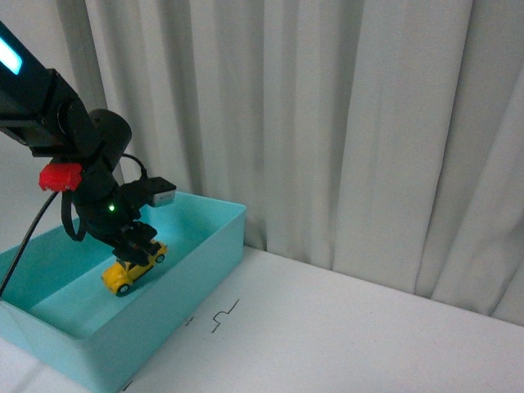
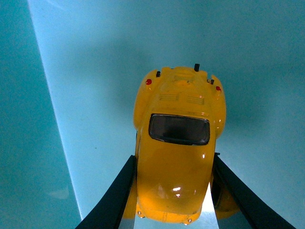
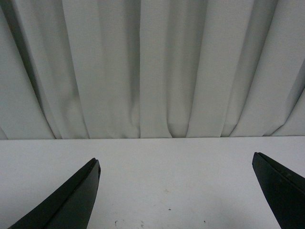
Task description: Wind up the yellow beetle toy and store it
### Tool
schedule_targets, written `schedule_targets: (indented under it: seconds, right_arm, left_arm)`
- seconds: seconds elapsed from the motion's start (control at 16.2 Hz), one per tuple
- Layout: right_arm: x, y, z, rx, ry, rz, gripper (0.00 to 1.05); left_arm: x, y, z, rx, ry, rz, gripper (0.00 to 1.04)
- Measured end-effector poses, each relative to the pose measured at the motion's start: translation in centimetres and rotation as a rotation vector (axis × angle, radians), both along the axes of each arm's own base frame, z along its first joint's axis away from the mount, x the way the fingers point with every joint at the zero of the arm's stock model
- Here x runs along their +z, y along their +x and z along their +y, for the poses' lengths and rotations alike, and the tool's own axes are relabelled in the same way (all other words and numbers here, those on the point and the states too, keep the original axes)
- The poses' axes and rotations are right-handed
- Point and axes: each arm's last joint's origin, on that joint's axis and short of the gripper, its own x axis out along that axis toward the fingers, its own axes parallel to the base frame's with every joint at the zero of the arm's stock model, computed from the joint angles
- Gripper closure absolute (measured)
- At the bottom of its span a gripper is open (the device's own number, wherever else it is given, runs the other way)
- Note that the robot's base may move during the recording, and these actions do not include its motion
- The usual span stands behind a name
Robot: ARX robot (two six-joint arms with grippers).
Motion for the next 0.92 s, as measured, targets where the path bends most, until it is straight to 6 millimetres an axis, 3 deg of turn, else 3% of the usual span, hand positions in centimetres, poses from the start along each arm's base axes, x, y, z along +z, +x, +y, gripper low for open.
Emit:
schedule_targets:
  seconds: [0.12,0.55,0.62,0.92]
  right_arm:
    - [0.0,0.0,0.0,0.000,0.000,0.000,0.07]
    - [0.0,0.0,0.0,0.000,0.000,0.000,0.07]
    - [0.0,0.0,0.0,0.000,0.000,0.000,0.07]
    - [0.0,0.0,0.0,0.000,0.000,0.000,0.07]
  left_arm:
    - [-1.1,0.0,0.1,0.026,0.007,0.014,0.68]
    - [-1.8,0.5,0.1,0.052,0.018,-0.003,0.68]
    - [-2.0,0.5,0.1,0.055,0.019,-0.004,0.64]
    - [-3.3,0.2,-0.4,0.041,-0.031,0.034,0.10]
